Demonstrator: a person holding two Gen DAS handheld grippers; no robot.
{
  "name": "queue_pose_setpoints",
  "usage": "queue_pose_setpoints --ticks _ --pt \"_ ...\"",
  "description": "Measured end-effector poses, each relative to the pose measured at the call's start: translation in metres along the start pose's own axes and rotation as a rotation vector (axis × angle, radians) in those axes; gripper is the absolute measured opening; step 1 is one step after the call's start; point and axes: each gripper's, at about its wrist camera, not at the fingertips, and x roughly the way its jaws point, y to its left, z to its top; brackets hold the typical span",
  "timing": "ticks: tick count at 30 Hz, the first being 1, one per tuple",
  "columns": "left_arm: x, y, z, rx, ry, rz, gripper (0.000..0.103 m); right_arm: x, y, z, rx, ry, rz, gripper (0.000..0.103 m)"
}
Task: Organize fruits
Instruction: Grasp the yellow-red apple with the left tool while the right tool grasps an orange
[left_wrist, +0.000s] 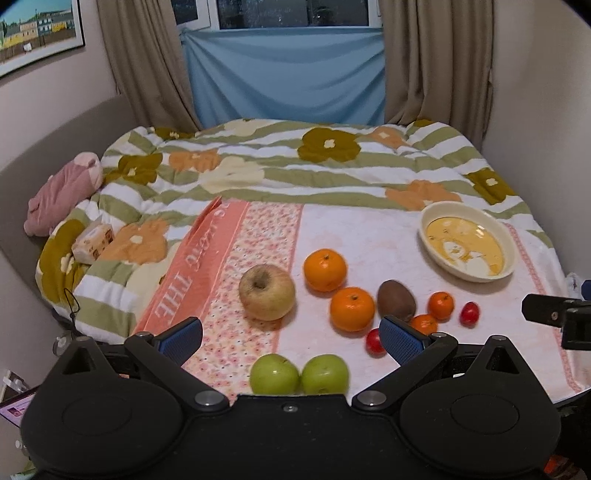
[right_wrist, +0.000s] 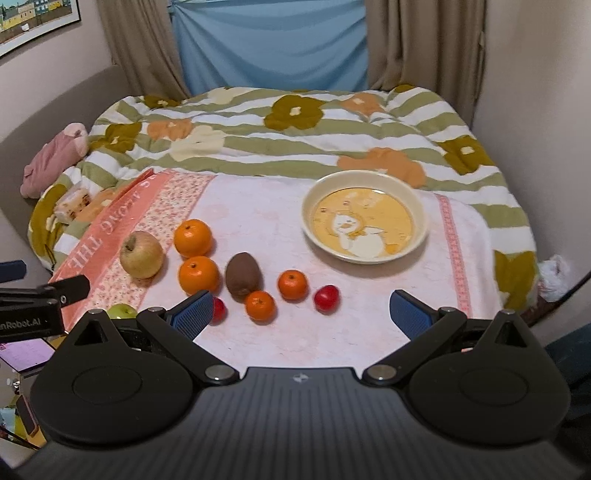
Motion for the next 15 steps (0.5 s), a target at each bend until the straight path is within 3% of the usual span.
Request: queue_pose_setpoints --ticks 5,15 --pt "0.028 0.025 0.002 0.029 0.006 -0.017 0.103 0.020 0.025 0.000 0.011 -0.011 0.025 0.103" --pt "0.092 0.067 0.015 0.164 0.044 -0.097 0.103 0.083 0.084 -0.001 0.118 0.043 -0.016 0.103"
